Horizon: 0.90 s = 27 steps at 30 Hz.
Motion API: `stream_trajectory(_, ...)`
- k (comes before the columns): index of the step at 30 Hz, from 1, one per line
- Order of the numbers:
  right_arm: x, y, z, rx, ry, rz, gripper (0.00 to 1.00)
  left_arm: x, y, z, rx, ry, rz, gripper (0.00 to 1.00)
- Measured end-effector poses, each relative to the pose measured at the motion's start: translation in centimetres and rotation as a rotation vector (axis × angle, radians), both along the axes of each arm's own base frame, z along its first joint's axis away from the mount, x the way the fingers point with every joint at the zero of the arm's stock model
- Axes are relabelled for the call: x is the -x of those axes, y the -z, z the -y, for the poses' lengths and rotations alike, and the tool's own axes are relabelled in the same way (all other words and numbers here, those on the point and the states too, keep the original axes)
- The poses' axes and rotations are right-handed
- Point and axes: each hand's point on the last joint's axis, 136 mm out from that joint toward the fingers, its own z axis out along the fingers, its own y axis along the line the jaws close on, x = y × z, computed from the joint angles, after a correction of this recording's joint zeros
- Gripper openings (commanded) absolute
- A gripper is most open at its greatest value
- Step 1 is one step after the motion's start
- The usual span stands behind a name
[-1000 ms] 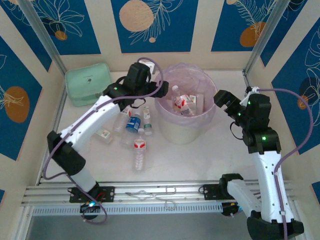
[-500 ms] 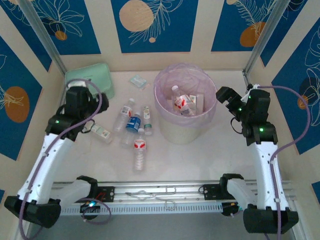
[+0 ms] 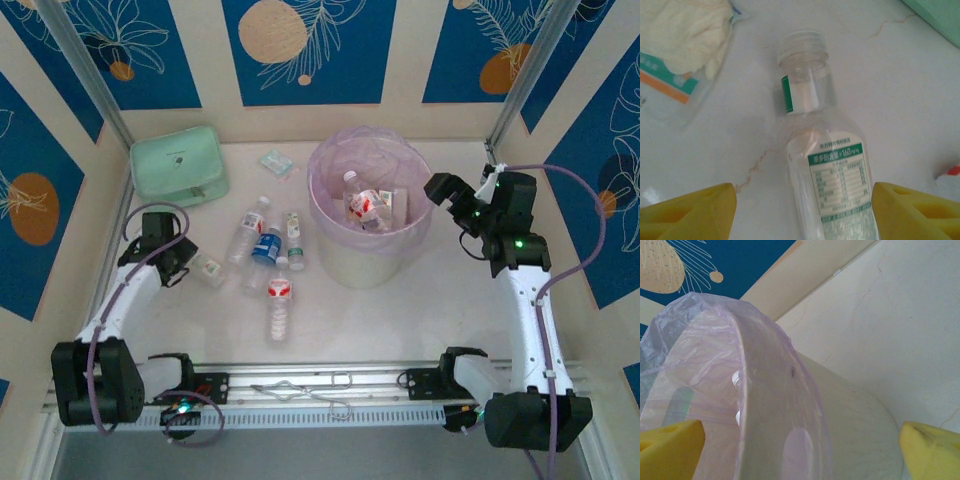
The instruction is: Put the plastic bottles in the bin
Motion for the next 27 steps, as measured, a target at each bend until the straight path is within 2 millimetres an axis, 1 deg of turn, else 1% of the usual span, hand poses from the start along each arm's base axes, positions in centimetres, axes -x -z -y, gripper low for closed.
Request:
stream_trajectory(5,0.1,-0.3,-0.2,-0.011,-0.018,0.012,1.00,-1.6,1.3,-1.7,0.029,-0.091,-0.015,0.67)
stream_trajectory(9,0.2,-0.3,-0.2,-0.014,-0.020,0.008,0.99,-2.6,1.4,-3.0,0.039,-0.152,0.008,0.60)
stream_trajectory(13,0.6,-0.8,0.2,-0.012,-0.007,0.025,1.00,-3.7,2.3,-3.4,0.058,-0.176,0.009,0.60)
stream_trajectory(17,1.2,-1.8,0.1,-0.010,-0.004,0.059,1.00,-4.2,3.8,-3.2,0.078,-0.178,-0.012,0.61)
stream_trajectory(19,1.4,-2.0,0.1,-0.008,-0.004,0.067,1.00,-4.4,4.5,-3.1,0.089,-0.181,-0.023,0.56)
stream_trajectory(21,1.5,-2.1,0.3,-0.008,0.003,0.070,1.00,-4.7,5.0,-3.1,0.095,-0.185,-0.026,0.48)
stream_trajectory(23,1.5,-2.2,0.5,-0.008,0.010,0.072,0.99,-4.9,5.5,-3.1,0.099,-0.190,-0.031,0.45)
stream_trajectory(26,1.6,-2.3,0.7,-0.007,0.018,0.077,1.00,-5.4,5.2,-3.1,0.103,-0.193,-0.013,0.37)
stream_trajectory(27,1.6,-2.5,0.8,-0.007,0.019,0.082,1.00,-5.5,5.2,-3.1,0.103,-0.193,-0.010,0.36)
